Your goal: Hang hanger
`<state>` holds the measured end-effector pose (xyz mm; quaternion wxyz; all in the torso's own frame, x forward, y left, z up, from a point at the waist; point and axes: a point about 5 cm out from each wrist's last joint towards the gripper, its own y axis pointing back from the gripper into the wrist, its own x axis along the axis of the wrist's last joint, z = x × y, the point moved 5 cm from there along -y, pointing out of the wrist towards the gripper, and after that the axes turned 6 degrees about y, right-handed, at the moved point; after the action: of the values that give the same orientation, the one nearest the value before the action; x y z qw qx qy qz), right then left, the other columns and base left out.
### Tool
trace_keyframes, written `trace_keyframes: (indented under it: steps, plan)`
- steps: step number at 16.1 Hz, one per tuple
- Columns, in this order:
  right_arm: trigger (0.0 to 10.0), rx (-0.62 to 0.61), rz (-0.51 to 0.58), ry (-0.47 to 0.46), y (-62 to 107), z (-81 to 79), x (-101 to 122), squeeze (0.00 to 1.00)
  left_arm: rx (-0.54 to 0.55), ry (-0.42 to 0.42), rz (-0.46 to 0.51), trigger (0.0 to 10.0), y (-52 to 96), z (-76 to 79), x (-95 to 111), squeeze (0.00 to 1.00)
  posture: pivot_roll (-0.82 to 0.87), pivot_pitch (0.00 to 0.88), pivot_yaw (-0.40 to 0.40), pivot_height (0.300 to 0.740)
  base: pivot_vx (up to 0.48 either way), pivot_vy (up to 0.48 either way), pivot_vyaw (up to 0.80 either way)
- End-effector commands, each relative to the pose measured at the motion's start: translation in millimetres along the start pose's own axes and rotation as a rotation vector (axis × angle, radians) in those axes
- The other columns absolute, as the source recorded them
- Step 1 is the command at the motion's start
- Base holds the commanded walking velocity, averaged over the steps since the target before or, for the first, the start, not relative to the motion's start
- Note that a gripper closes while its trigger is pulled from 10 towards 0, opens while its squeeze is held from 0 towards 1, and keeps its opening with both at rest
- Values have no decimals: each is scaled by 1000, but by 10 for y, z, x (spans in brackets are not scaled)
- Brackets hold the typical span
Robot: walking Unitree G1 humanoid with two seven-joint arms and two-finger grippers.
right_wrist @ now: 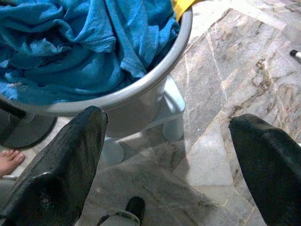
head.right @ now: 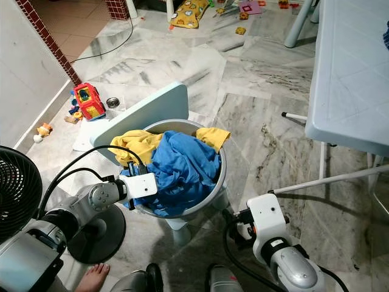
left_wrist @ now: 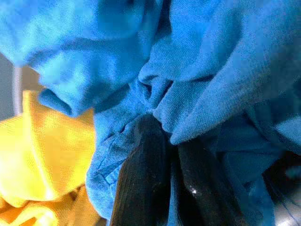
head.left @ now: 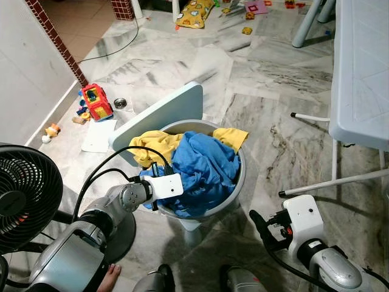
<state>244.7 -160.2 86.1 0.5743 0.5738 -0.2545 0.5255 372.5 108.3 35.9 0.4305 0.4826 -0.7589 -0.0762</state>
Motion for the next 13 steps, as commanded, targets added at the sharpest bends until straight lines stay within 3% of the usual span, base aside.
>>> trace_keyframes:
  steps: [1,4,8,11,13]
  plan:
    - [10000,7,-5,-7,-50,-49,-26,0,-13,24,-3,0,37,-82,-15,0,-299,220,105,740,0,0,0]
    - [10000,6,-3,-8,-65,-55,-24,0,-10,47,15,0,36,-107,20,0,-297,218,105,740,0,0,0]
    - [10000,15,15,0,-155,-48,20,0,21,140,91,0,30,-200,155,0,-283,183,100,740,0,0,0]
    - [10000,11,32,7,-225,-19,59,0,80,245,208,0,81,-338,291,0,-260,155,92,740,0,0,0]
    - [10000,22,47,10,-307,-30,94,0,126,413,309,0,137,-369,332,0,-236,138,75,740,0,0,0]
